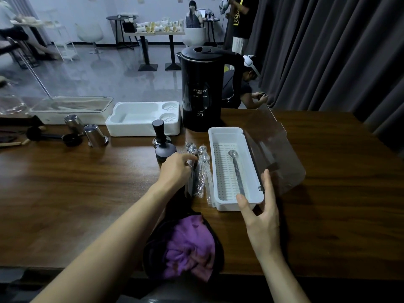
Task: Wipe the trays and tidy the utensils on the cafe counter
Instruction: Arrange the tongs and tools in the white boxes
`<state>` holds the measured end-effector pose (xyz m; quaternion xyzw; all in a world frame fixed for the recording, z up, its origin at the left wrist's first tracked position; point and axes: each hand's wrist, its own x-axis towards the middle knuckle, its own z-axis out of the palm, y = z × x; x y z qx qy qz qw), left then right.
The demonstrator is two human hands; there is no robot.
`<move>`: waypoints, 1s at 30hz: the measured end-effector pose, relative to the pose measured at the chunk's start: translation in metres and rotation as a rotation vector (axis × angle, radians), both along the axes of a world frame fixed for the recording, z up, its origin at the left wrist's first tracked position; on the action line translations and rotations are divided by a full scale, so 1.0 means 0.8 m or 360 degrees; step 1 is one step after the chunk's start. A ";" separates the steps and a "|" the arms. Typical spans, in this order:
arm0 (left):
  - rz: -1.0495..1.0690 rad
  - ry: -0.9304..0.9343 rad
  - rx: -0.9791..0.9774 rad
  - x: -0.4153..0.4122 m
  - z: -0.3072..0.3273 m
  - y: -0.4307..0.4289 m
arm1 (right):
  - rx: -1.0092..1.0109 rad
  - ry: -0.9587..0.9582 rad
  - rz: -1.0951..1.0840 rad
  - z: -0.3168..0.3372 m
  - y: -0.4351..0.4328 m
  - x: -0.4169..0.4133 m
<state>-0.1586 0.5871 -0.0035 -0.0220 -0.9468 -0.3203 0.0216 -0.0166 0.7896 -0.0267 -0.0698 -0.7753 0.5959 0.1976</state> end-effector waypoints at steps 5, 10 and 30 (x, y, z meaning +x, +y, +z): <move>-0.0026 0.0040 0.0012 0.000 0.000 0.001 | 0.0014 -0.0008 0.0011 0.000 -0.001 -0.001; 0.0021 -0.0019 0.0030 -0.004 0.002 -0.005 | 0.0022 0.0007 0.0007 0.000 -0.001 -0.001; -0.0342 -0.0091 0.0737 -0.019 0.077 0.076 | 0.0047 0.0011 0.0021 0.006 -0.002 0.001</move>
